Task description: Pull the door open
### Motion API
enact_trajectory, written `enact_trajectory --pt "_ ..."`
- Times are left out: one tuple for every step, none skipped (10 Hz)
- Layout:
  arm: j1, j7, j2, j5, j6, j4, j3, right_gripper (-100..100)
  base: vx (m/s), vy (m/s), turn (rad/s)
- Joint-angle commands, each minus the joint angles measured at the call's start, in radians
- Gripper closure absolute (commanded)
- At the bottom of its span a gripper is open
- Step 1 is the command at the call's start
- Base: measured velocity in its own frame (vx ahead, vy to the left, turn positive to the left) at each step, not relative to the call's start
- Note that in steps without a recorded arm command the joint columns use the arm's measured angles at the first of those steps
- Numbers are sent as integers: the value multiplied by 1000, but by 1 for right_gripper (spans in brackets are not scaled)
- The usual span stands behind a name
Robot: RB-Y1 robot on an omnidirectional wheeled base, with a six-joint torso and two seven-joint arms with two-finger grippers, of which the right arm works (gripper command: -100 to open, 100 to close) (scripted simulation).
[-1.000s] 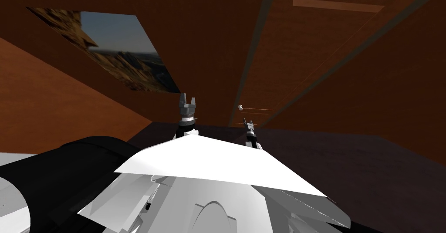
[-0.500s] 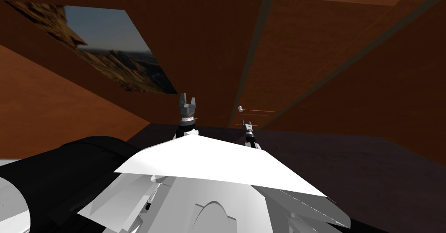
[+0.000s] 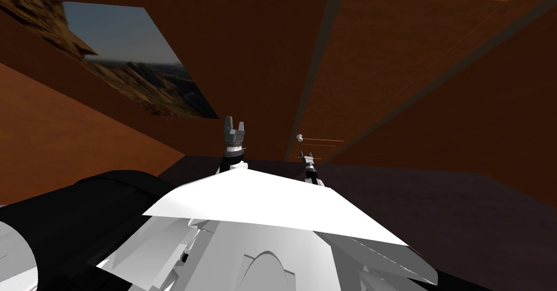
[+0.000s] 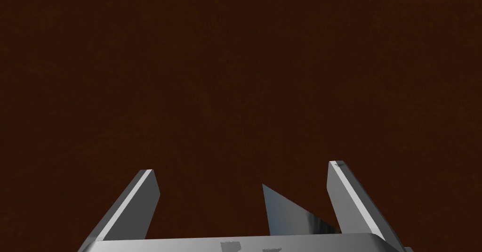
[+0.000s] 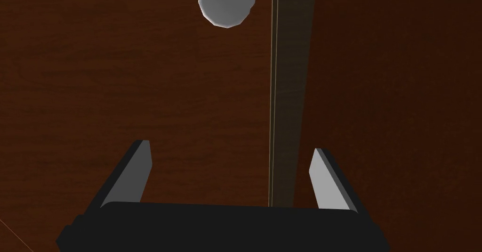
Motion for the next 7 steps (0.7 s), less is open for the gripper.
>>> enact_trajectory --pt "-8 26 3 11 -8 28 -3 -100 99 -21 -1" --pt "-15 41 4 17 -13 46 -6 -100 100 -17 0" --pt "-28 69 7 29 -23 84 -11 -100 107 -12 -2" --pt "-33 79 8 34 -27 98 -13 -100 99 -14 -2" --pt "-42 99 10 42 -35 124 -16 -100 106 -33 -6" --pt "-50 115 12 49 -41 146 -19 -100 113 -41 -2" --pt "-55 125 13 53 -44 159 -21 -100 119 -43 -4"
